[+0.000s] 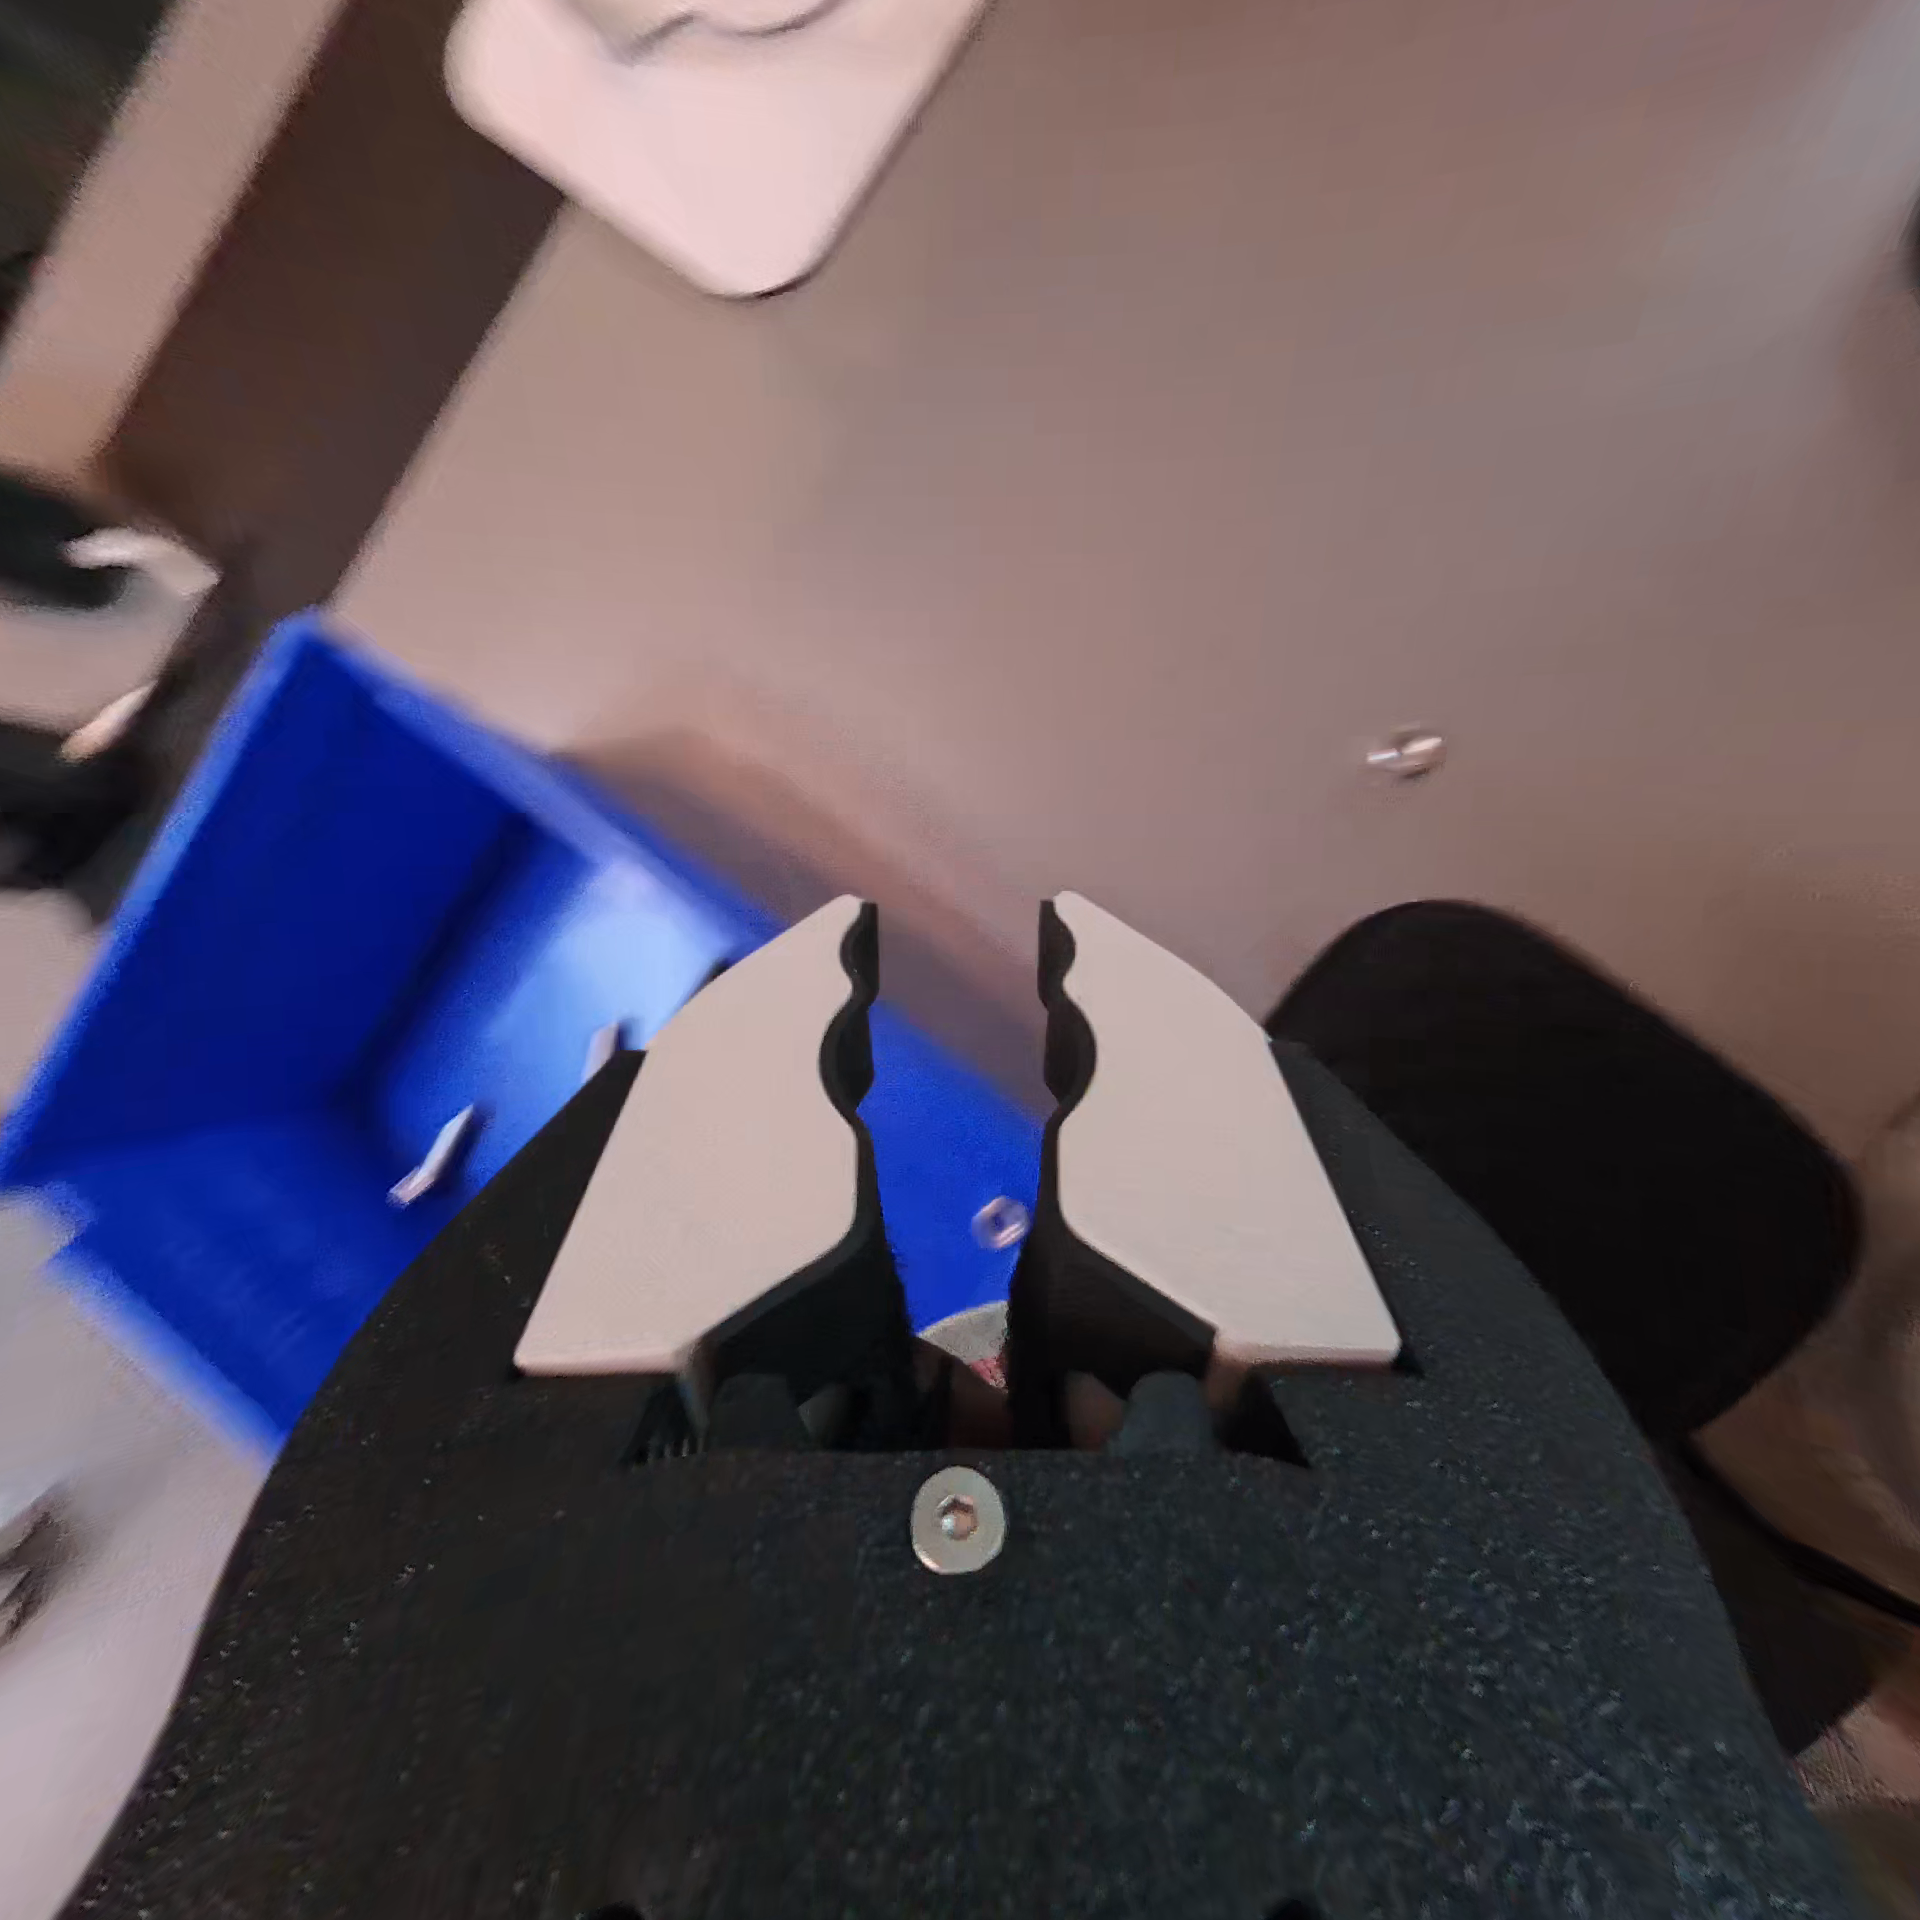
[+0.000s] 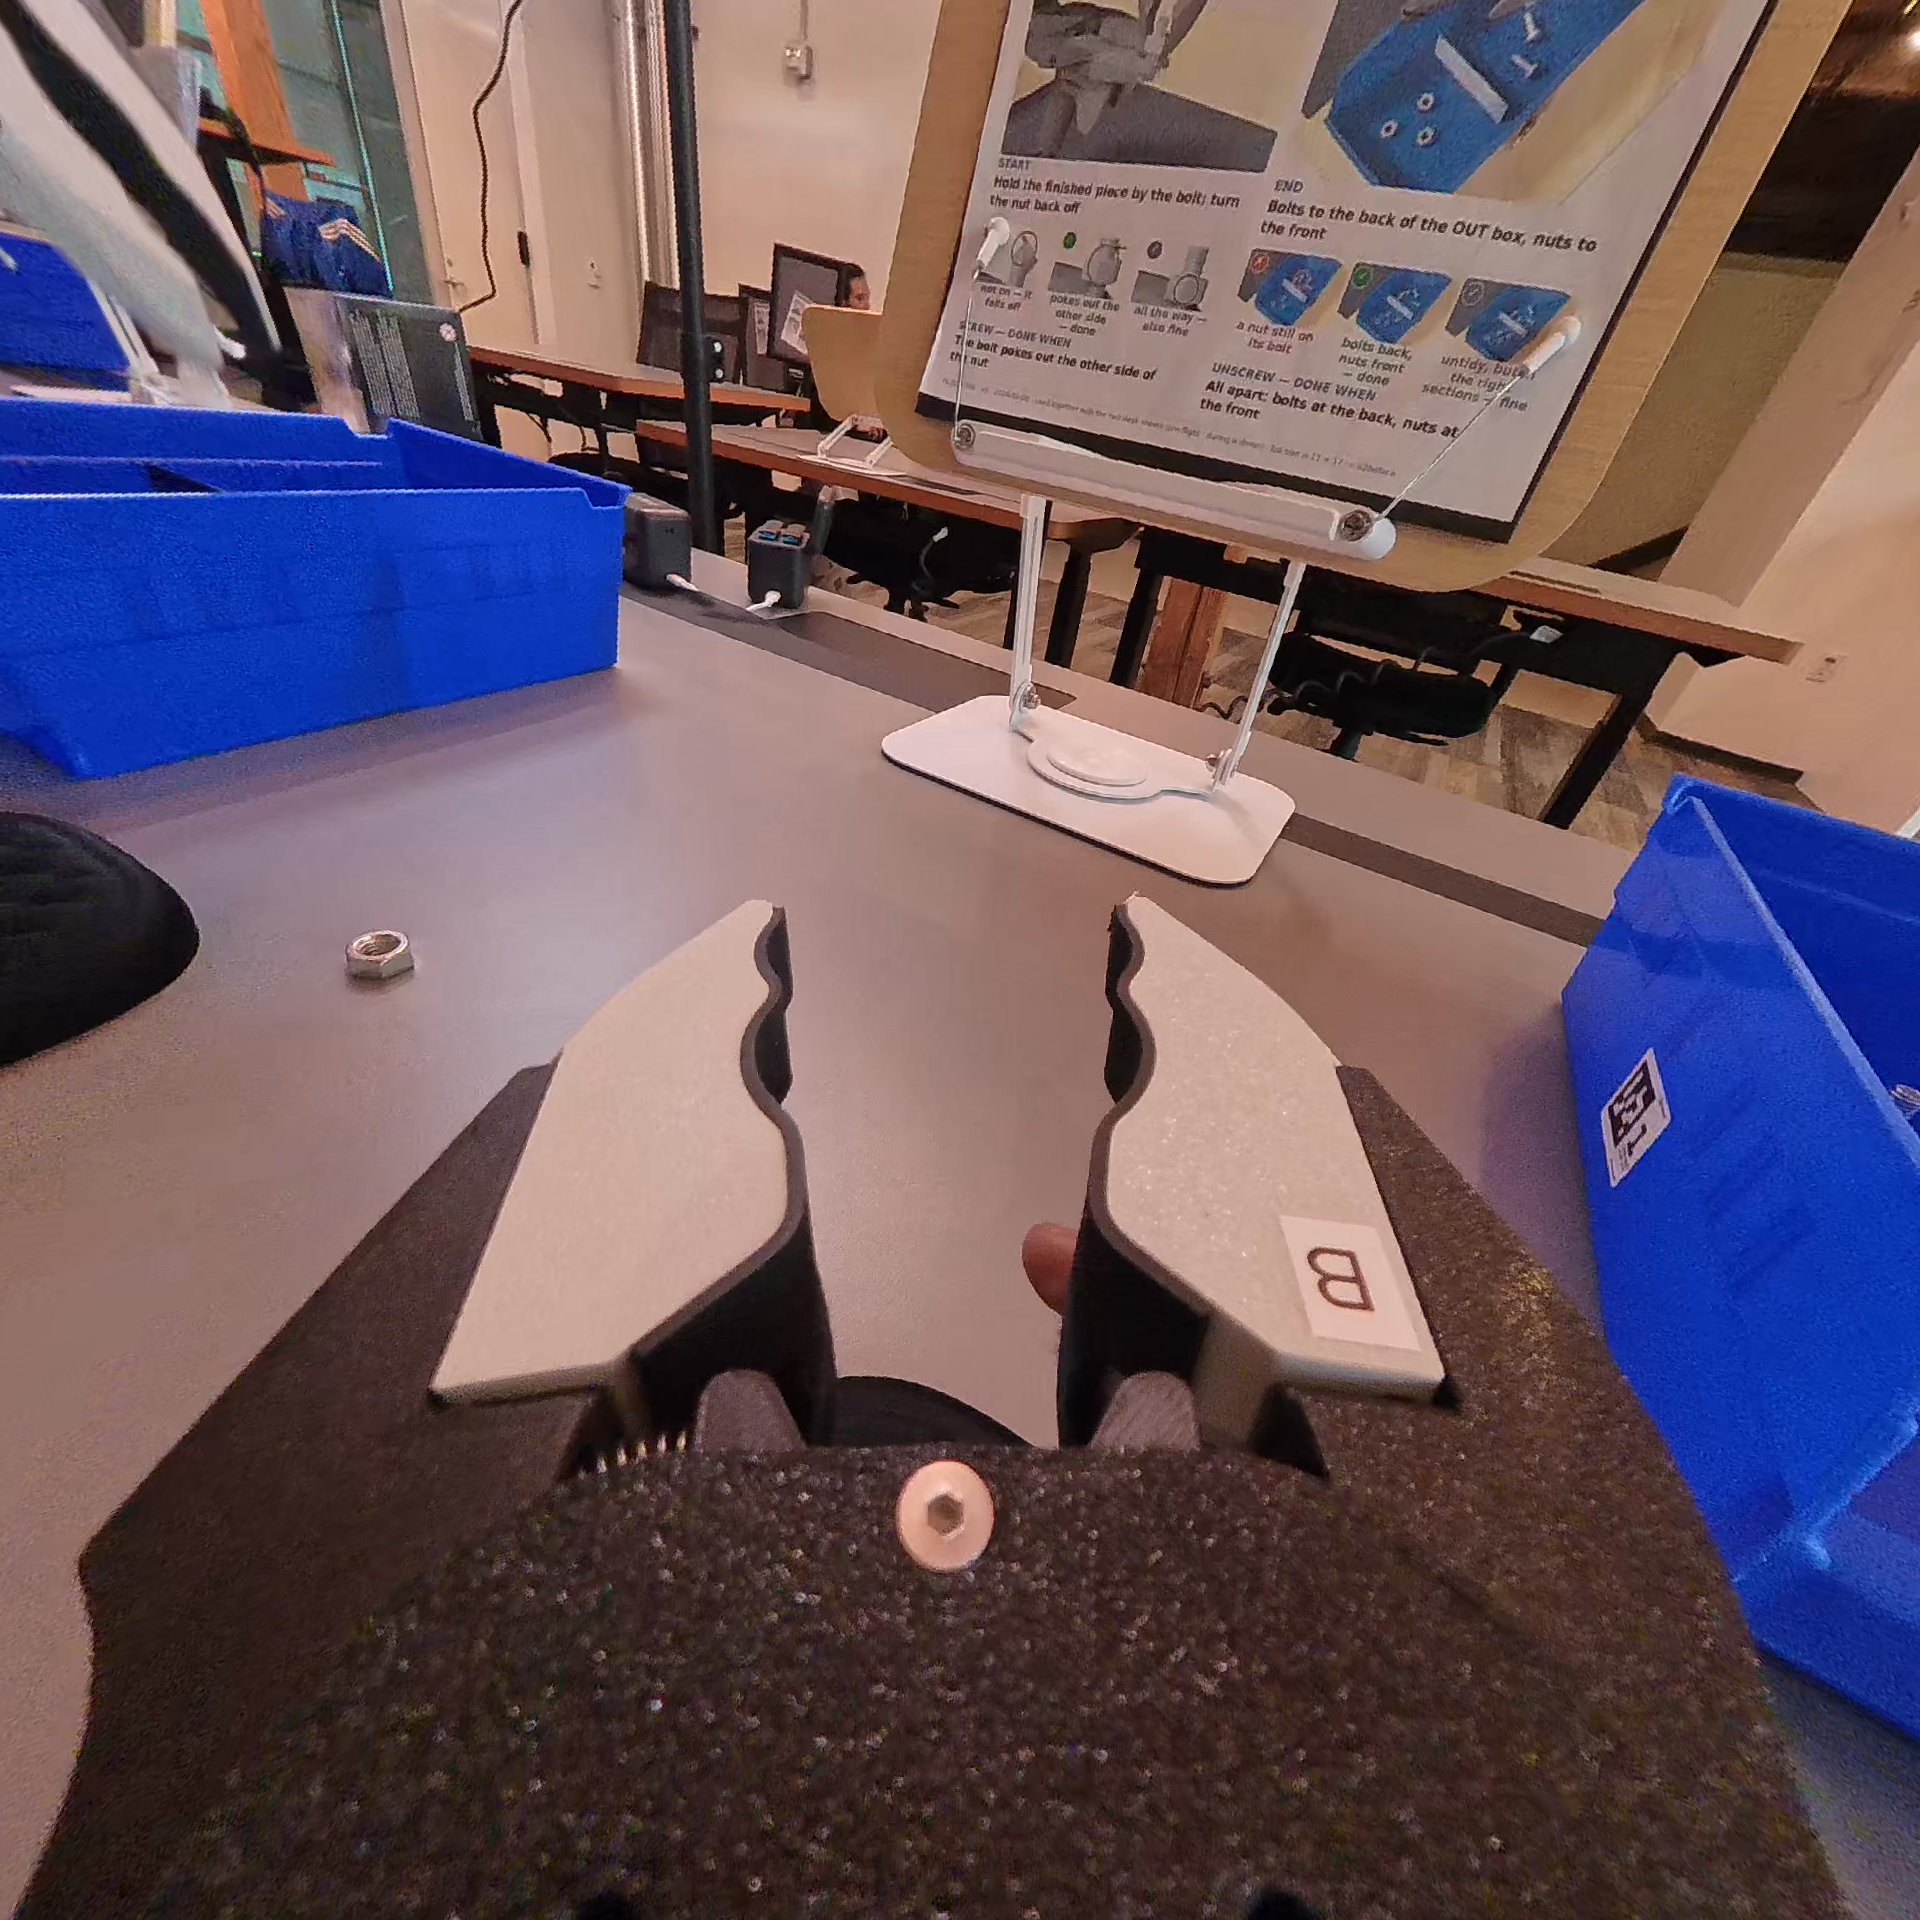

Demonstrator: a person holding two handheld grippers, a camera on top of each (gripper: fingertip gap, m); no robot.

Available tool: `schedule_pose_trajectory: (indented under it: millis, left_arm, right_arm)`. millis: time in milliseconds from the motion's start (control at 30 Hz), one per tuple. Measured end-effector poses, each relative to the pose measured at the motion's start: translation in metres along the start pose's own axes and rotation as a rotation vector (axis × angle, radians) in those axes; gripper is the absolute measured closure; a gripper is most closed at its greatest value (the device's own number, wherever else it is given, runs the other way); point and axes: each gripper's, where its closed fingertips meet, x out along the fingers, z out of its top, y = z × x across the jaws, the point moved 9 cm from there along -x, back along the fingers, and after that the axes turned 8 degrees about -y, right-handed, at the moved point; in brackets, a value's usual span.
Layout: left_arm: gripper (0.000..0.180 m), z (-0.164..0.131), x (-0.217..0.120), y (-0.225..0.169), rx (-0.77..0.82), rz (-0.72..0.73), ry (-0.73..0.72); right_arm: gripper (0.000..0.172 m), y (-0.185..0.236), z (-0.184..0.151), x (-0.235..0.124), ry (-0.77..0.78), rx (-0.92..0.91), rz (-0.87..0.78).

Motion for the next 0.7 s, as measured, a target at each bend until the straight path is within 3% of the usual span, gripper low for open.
schedule_pose_trajectory:
  millis: [33, 167, 300, 433, 700]
  left_arm:
    - [0.152, -0.003, -0.013, 0.022, -0.017, 0.057, 0.024]
    - [0.152, -0.023, -0.029, 0.107, -0.049, 0.172, 0.188]
    - [0.151, -0.049, 0.001, 0.161, 0.069, 0.092, 0.351]
    - [0.139, -0.08, 0.041, 0.181, 0.252, -0.023, 0.536]
    - [0.143, -0.114, 0.089, 0.198, 0.405, -0.1, 0.742]
  right_arm:
    - [0.114, 0.0, 0.0, 0.0, 0.002, -0.001, 0.001]
    - [0.114, 0.001, -0.001, 0.002, 0.016, -0.007, 0.004]
    - [0.115, 0.001, -0.002, 0.003, 0.031, -0.013, 0.001]
    - [0.115, 0.001, -0.002, 0.004, 0.037, -0.014, -0.005]
    - [0.117, 0.0, -0.003, 0.005, 0.058, -0.005, -0.007]
